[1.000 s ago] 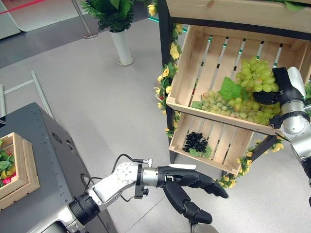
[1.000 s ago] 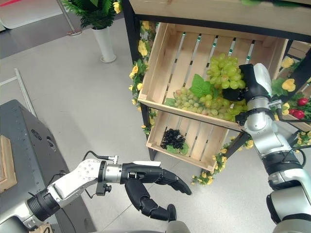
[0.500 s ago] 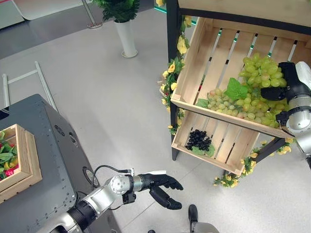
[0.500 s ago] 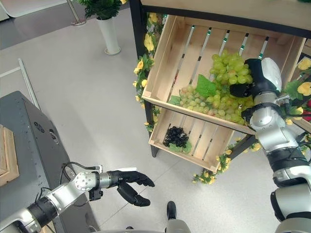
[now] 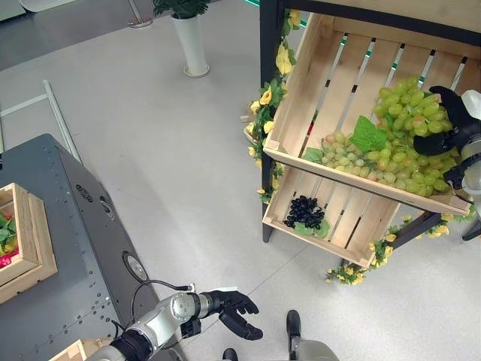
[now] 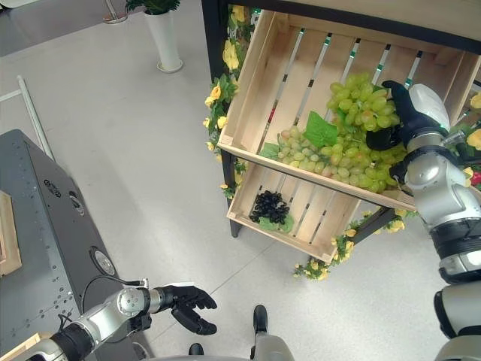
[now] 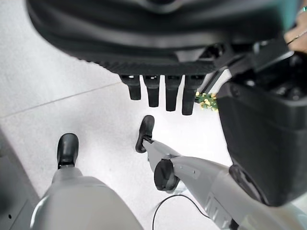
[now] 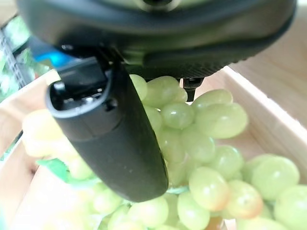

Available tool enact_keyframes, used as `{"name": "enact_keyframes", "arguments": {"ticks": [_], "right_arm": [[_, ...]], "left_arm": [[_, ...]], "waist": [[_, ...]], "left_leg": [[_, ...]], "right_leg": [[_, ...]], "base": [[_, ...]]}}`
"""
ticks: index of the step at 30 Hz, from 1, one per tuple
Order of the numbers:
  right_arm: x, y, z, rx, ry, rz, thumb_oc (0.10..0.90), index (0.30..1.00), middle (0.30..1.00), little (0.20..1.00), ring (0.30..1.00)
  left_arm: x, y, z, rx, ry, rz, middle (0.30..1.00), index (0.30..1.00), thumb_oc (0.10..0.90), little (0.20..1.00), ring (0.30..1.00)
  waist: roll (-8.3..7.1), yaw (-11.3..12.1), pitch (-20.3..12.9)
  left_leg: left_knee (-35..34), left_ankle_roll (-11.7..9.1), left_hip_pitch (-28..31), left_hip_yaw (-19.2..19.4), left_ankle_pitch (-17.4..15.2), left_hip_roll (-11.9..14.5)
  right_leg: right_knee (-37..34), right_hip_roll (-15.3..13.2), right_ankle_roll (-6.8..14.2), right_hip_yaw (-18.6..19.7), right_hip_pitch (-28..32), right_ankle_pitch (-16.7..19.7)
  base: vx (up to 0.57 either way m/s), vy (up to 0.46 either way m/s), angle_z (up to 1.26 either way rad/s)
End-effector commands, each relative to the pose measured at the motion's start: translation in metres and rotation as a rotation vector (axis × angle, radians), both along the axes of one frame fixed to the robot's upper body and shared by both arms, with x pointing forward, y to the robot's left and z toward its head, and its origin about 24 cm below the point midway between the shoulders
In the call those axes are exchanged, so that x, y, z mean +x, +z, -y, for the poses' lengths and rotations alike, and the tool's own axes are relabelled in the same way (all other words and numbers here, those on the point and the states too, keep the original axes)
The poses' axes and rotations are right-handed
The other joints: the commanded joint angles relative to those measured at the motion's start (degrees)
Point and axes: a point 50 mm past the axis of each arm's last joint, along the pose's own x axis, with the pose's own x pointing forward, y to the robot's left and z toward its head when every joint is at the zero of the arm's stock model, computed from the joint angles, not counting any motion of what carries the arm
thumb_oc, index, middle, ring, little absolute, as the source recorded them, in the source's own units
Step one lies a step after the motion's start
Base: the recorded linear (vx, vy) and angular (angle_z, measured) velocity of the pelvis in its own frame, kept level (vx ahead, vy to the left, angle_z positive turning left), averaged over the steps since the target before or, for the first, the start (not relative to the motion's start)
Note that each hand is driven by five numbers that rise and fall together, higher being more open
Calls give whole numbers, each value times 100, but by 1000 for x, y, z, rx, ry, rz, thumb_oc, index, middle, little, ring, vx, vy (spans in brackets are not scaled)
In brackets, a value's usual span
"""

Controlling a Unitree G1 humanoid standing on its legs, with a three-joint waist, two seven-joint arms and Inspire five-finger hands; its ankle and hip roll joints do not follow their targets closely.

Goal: Pick up the fruits from the basket on one side to the basket on the other side

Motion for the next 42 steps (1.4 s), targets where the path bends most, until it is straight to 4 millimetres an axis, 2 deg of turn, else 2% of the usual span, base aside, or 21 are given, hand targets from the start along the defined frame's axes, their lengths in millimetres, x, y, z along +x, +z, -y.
{"name": "enact_keyframes", "arguments": {"ticks": [1,2,6,10,18,27,34,42], "right_arm": [[-2,67,-13,-236,55,156,800,900,900,900,900],[-3,70,-17,-272,77,159,800,900,900,900,900],[-3,79,-27,-235,146,178,800,900,900,900,900],[-2,77,-40,-217,235,152,800,900,900,900,900],[-1,77,-50,-149,310,170,800,900,900,900,900],[1,72,-55,2,372,121,800,900,900,900,900],[1,66,-74,160,512,137,800,900,900,900,900],[0,61,-89,88,531,100,800,900,900,900,900]], "left_arm": [[8,13,1,-53,-19,100,900,900,800,900,900],[9,14,2,-55,-28,112,900,900,800,900,900],[11,17,3,-55,-38,134,900,900,800,900,900],[13,19,2,-57,-41,156,900,900,800,900,900],[17,23,3,-65,-49,177,900,900,800,900,900],[20,26,1,-62,-52,192,900,900,800,900,900],[23,27,0,-64,-31,213,900,900,800,900,900],[25,31,0,-72,-19,241,900,900,800,900,900]], "waist": [[-367,57,-391],[-383,54,-420],[-404,48,-473],[-429,44,-548],[-449,63,-600],[-462,56,-610],[-454,75,-623],[-466,107,-623]], "left_leg": [[-12,-186,-506,-214,320,234],[-12,-184,-498,-209,310,234],[-12,-190,-476,-207,293,213],[-12,-174,-438,-208,269,176],[-12,-136,-351,-240,212,103],[-12,-93,-306,-269,159,16],[-12,-70,-282,-289,146,-8],[-12,-53,-292,-323,148,-20]], "right_leg": [[19,-48,307,-338,693,-713],[19,-49,310,-338,706,-720],[19,-56,327,-338,731,-730],[19,-78,340,-336,769,-736],[19,-141,375,-326,860,-730],[19,-197,410,-310,891,-703],[19,-218,408,-310,922,-706],[19,-208,399,-327,938,-716]], "base": [[-20,37,-1],[-19,39,-1],[-20,43,0],[-16,58,0],[-16,53,1],[-27,33,0],[0,0,0],[0,0,0]]}}
